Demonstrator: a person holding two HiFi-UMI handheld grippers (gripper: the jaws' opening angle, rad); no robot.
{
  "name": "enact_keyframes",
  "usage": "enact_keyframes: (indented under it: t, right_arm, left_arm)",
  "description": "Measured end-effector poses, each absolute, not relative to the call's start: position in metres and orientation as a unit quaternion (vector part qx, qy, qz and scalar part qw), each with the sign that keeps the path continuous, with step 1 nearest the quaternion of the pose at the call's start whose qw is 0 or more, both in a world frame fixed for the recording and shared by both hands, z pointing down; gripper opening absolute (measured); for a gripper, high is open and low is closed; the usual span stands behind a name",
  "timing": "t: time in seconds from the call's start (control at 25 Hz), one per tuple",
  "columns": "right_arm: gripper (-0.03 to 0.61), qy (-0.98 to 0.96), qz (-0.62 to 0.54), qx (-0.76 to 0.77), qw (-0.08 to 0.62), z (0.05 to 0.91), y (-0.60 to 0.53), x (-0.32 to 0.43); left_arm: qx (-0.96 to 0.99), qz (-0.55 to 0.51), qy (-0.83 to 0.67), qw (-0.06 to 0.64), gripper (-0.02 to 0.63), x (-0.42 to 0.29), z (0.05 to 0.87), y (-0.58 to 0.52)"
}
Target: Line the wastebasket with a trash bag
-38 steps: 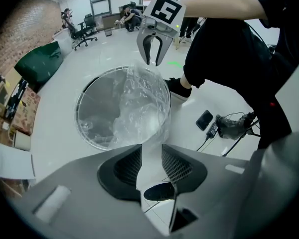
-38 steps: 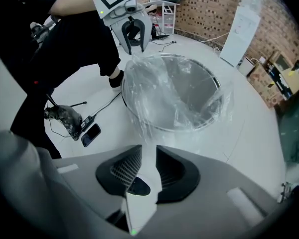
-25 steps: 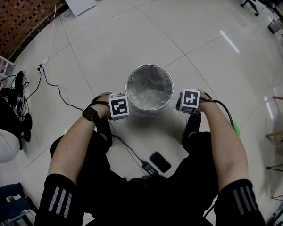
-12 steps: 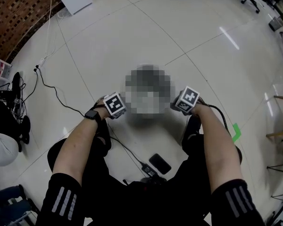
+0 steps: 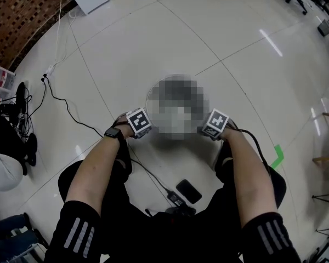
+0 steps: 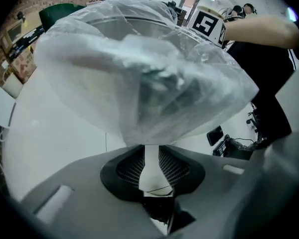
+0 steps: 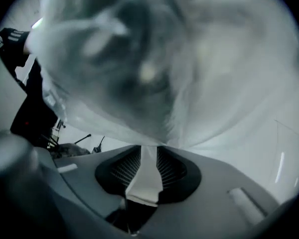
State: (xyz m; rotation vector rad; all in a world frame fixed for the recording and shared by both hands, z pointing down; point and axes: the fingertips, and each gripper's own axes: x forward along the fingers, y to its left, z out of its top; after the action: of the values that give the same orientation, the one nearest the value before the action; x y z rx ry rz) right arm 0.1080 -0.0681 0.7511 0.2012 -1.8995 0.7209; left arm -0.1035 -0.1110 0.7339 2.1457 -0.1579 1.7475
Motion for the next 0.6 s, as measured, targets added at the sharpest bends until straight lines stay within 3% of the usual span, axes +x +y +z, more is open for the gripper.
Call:
enact_keyframes:
  t: [0.2,0.6]
  right_arm:
    - [0.125,-0.769,0.284,0.024,0.572,0.725,-0.051,0.142]
    - [0.189,-0.806,0.214,0.092,0.544,0.623,-0.102,0.17]
  left_arm:
    - [0.749,0.627,-0.033,0.211,0.1,-0.115,0.72,-0.1]
    - [0.791,0.6,-0.018,0.117,0.163,-0.125,0.642,-0.139]
